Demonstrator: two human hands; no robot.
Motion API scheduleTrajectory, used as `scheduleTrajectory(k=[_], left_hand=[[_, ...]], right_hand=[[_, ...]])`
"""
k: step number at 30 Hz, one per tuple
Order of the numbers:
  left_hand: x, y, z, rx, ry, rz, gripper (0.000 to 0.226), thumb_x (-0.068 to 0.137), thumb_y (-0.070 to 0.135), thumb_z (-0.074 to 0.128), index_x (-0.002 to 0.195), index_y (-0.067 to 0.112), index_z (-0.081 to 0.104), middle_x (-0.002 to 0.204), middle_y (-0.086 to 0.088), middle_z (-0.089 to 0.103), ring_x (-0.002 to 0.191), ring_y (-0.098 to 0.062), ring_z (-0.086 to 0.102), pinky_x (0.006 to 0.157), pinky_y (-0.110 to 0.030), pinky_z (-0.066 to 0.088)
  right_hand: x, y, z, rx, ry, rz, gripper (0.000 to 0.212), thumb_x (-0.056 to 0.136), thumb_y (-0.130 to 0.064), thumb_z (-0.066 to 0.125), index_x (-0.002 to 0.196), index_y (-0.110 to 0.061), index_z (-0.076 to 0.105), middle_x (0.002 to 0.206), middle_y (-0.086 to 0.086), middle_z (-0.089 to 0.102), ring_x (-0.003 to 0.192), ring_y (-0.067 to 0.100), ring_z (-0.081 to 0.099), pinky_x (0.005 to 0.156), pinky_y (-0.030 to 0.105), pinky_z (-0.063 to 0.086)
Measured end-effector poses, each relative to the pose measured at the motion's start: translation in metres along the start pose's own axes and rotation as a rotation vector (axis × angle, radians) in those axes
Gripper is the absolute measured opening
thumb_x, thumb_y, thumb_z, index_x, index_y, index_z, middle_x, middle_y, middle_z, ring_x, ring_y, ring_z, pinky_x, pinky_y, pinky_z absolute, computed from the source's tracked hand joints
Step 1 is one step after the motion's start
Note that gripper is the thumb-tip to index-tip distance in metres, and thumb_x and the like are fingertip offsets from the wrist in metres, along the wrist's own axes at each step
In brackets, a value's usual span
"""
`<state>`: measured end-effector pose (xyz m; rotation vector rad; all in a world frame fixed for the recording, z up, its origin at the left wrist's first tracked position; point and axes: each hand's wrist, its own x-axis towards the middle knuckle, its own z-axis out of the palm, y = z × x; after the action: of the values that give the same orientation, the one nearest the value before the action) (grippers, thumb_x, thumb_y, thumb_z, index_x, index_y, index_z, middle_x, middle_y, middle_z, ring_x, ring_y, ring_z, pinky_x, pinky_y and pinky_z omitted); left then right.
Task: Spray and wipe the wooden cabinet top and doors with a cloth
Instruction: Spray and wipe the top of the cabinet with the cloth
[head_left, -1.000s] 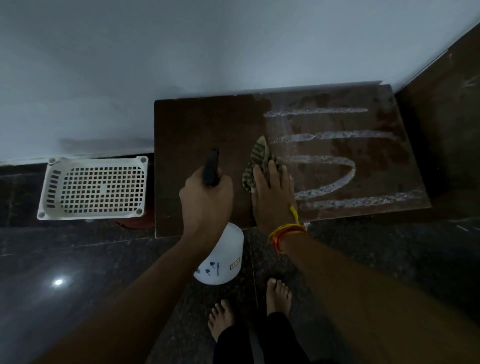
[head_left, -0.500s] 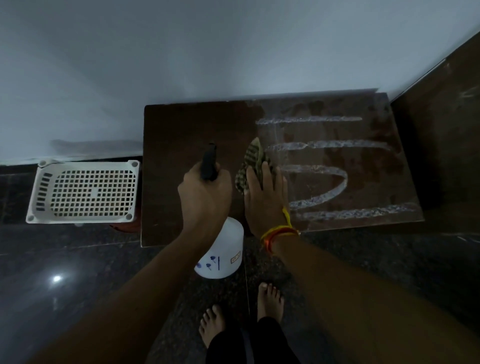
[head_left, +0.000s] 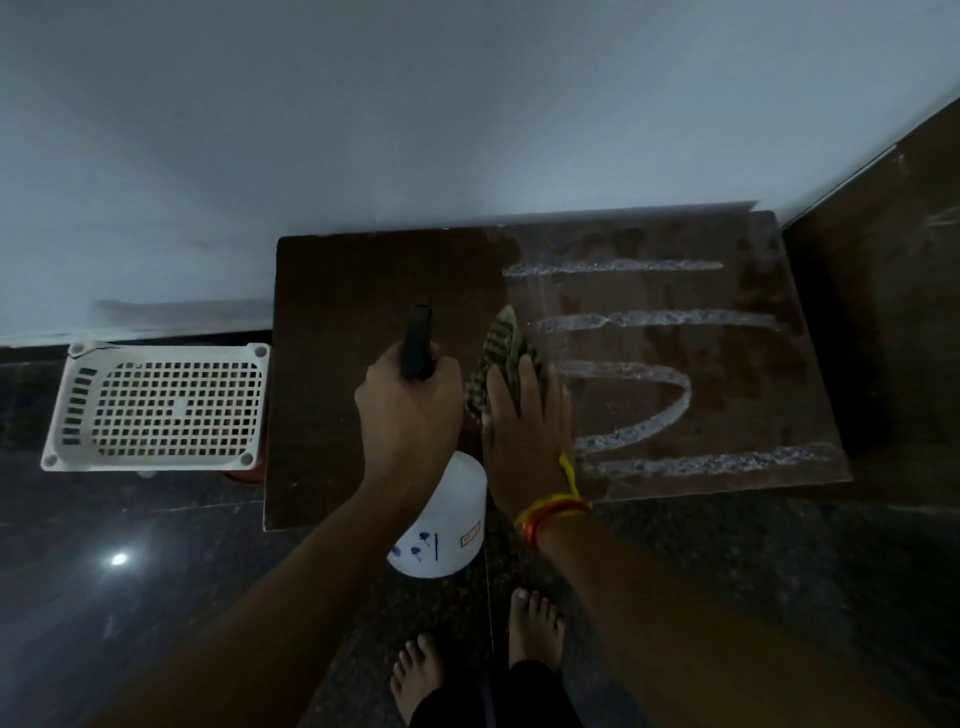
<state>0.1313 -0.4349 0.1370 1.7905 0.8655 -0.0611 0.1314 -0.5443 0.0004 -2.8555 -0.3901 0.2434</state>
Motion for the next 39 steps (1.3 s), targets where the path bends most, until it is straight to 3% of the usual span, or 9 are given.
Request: scheduleTrajectory(k=[3, 8, 13, 18, 24, 35, 39], left_hand=[[0.003, 0.001, 0.003, 0.003, -0.003, 0.007, 0.023, 0.095, 0.015, 0.053, 0.077, 0.029, 0.050, 0.075, -0.016, 0.060, 0.066, -0.031, 0.058, 0.067, -0.052, 0.057], [0.009, 0.009, 0.003, 0.009, 0.019, -0.014, 0.022, 0.094, 0.016, 0.053, 0.075, 0.027, 0.050, 0.074, -0.018, 0.061, 0.073, -0.042, 0.065, 0.070, -0.054, 0.056], [0.019, 0.013, 0.003, -0.006, 0.030, -0.035, 0.022, 0.094, 0.017, 0.054, 0.076, 0.027, 0.051, 0.075, -0.015, 0.063, 0.079, -0.043, 0.067, 0.071, -0.052, 0.057], [0.024, 0.009, 0.005, -0.003, 0.018, -0.061, 0.024, 0.095, 0.017, 0.054, 0.076, 0.030, 0.048, 0.085, -0.017, 0.065, 0.084, -0.041, 0.067, 0.075, -0.052, 0.058], [0.032, 0.013, 0.005, 0.005, 0.030, -0.055, 0.022, 0.095, 0.016, 0.054, 0.076, 0.027, 0.050, 0.082, -0.020, 0.065, 0.081, -0.044, 0.066, 0.072, -0.054, 0.057], [0.052, 0.021, 0.009, 0.018, 0.016, -0.063, 0.023, 0.095, 0.015, 0.054, 0.078, 0.029, 0.048, 0.087, -0.020, 0.066, 0.084, -0.044, 0.066, 0.075, -0.055, 0.058], [0.056, 0.023, 0.011, 0.017, 0.025, -0.072, 0.021, 0.094, 0.014, 0.054, 0.077, 0.026, 0.050, 0.080, -0.016, 0.063, 0.077, -0.041, 0.065, 0.074, -0.056, 0.058]], right_hand=[[0.027, 0.001, -0.001, 0.015, 0.055, 0.010, 0.051, 0.094, -0.028, 0.048, 0.142, -0.016, 0.040, 0.151, 0.019, 0.031, 0.139, 0.047, 0.022, 0.112, 0.054, 0.011], [0.001, 0.003, -0.002, -0.032, 0.024, 0.010, 0.052, 0.093, -0.034, 0.029, 0.142, -0.018, 0.038, 0.149, 0.018, 0.034, 0.137, 0.046, 0.027, 0.113, 0.054, 0.016], [-0.001, 0.006, -0.005, -0.048, 0.017, -0.021, 0.055, 0.090, -0.035, 0.028, 0.142, -0.019, 0.035, 0.149, 0.017, 0.035, 0.137, 0.045, 0.028, 0.111, 0.051, 0.012], [0.067, 0.005, -0.006, -0.012, 0.105, 0.001, 0.051, 0.093, -0.028, 0.050, 0.141, -0.015, 0.041, 0.148, 0.020, 0.036, 0.137, 0.047, 0.027, 0.113, 0.055, 0.015], [0.066, 0.008, -0.008, -0.031, 0.112, -0.001, 0.053, 0.090, -0.025, 0.057, 0.140, -0.014, 0.043, 0.146, 0.021, 0.038, 0.136, 0.047, 0.029, 0.112, 0.055, 0.018], [0.127, 0.010, -0.012, 0.020, 0.117, -0.018, 0.051, 0.092, -0.027, 0.043, 0.141, -0.015, 0.040, 0.149, 0.020, 0.034, 0.138, 0.047, 0.023, 0.114, 0.054, 0.015], [0.114, 0.011, -0.012, 0.021, 0.132, -0.014, 0.050, 0.092, -0.026, 0.048, 0.141, -0.014, 0.041, 0.148, 0.020, 0.035, 0.137, 0.047, 0.025, 0.113, 0.054, 0.015]])
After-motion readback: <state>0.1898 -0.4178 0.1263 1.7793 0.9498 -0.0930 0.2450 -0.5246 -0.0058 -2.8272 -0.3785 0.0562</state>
